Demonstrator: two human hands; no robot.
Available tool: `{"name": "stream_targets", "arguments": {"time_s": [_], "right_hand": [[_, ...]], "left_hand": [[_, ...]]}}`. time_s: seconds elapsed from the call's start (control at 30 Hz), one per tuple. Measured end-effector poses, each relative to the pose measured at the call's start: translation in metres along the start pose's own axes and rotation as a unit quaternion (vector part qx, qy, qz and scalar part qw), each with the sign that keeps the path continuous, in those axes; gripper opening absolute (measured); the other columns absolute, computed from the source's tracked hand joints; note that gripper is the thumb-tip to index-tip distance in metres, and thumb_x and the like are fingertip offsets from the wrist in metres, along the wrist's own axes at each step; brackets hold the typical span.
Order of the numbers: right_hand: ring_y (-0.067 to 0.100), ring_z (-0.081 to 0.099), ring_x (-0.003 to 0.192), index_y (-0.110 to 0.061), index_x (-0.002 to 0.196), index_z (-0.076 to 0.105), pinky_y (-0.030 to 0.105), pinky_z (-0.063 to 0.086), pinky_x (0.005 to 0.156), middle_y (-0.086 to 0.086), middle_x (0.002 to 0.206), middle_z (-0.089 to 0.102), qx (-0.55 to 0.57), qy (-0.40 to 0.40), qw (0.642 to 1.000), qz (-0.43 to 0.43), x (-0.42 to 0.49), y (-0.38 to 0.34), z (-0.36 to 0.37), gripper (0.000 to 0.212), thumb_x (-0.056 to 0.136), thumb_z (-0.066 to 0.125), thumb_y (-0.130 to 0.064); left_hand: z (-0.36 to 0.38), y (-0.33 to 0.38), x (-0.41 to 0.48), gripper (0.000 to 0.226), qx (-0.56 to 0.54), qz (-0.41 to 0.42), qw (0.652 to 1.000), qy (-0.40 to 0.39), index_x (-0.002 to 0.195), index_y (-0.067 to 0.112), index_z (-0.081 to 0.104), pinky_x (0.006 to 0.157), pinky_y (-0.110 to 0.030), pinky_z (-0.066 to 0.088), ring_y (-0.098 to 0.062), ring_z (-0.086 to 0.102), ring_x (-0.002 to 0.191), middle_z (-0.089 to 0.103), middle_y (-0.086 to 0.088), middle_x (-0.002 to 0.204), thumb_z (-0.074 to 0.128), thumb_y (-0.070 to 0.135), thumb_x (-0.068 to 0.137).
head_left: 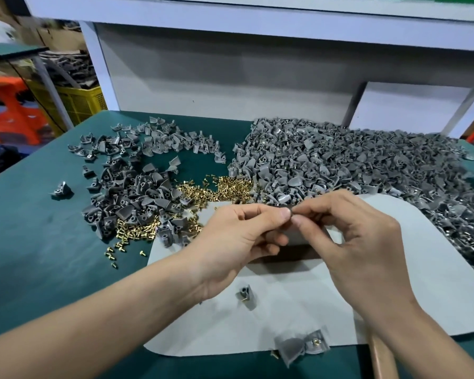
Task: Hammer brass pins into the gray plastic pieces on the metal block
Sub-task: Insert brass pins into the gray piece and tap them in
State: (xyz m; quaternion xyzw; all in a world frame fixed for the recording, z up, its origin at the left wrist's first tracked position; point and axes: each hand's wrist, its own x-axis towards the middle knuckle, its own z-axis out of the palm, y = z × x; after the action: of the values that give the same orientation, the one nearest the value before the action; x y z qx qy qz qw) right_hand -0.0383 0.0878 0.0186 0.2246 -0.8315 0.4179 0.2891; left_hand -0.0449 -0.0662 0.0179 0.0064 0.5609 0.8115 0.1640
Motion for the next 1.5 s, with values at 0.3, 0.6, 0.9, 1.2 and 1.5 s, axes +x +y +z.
{"name": "stream_targets", "arguments": {"time_s": [0.3, 0.6, 0.9, 1.2, 1.5], "right_hand": [[0.016, 0.063, 0.081, -0.028, 0.084, 0.063, 0.039, 0.052, 0.071, -0.012, 0.082, 0.062, 0.061, -0.115, 0.991, 0.015, 0.013, 0.01, -0.004, 0.012, 0.08, 0.063, -0.017], [0.008, 0.062, 0.068, -0.025, 0.076, 0.067, 0.019, 0.048, 0.065, -0.011, 0.074, 0.066, 0.025, -0.095, 0.994, 0.041, 0.02, 0.025, -0.003, 0.012, 0.078, 0.074, -0.016], [0.003, 0.057, 0.073, -0.022, 0.07, 0.069, 0.009, 0.042, 0.066, -0.013, 0.071, 0.063, -0.041, -0.177, 0.979, 0.094, 0.022, 0.035, 0.022, 0.016, 0.077, 0.073, -0.009], [0.006, 0.057, 0.061, -0.022, 0.069, 0.069, 0.011, 0.039, 0.059, -0.01, 0.066, 0.062, -0.015, -0.189, 0.978, 0.088, 0.018, 0.039, 0.027, 0.012, 0.073, 0.073, -0.011], [0.013, 0.065, 0.066, -0.03, 0.074, 0.071, 0.023, 0.05, 0.062, -0.008, 0.073, 0.07, 0.084, -0.152, 0.976, 0.132, 0.012, 0.042, 0.034, 0.007, 0.074, 0.075, -0.025]], "left_hand": [[-0.01, 0.0, 0.007, 0.016, 0.004, 0.032, 0.999, -0.025, 0.08, 0.003, 0.069, 0.057, -0.016, 0.051, -0.008, 0.064, 0.057, 0.069, -0.009, 0.073, 0.066, 0.015, 0.07], [-0.024, 0.0, 0.013, 0.011, 0.222, 0.178, 0.957, 0.054, 0.095, 0.013, 0.072, 0.077, -0.015, 0.052, -0.007, 0.07, 0.083, 0.075, 0.002, 0.085, 0.069, 0.014, 0.084], [-0.036, -0.047, 0.025, 0.02, 0.432, 0.231, 0.862, 0.131, 0.106, 0.024, 0.068, 0.101, -0.021, 0.034, 0.003, 0.041, 0.119, 0.054, 0.023, 0.116, 0.07, 0.022, 0.086], [-0.043, -0.052, 0.027, 0.021, 0.341, 0.259, 0.895, 0.123, 0.092, 0.044, 0.066, 0.101, -0.027, 0.039, 0.004, 0.041, 0.122, 0.056, 0.043, 0.099, 0.069, 0.025, 0.085], [-0.043, -0.048, 0.026, 0.014, 0.27, 0.267, 0.92, 0.095, 0.095, 0.028, 0.065, 0.09, -0.03, 0.05, -0.011, 0.061, 0.099, 0.065, 0.01, 0.093, 0.069, 0.024, 0.082]]}}
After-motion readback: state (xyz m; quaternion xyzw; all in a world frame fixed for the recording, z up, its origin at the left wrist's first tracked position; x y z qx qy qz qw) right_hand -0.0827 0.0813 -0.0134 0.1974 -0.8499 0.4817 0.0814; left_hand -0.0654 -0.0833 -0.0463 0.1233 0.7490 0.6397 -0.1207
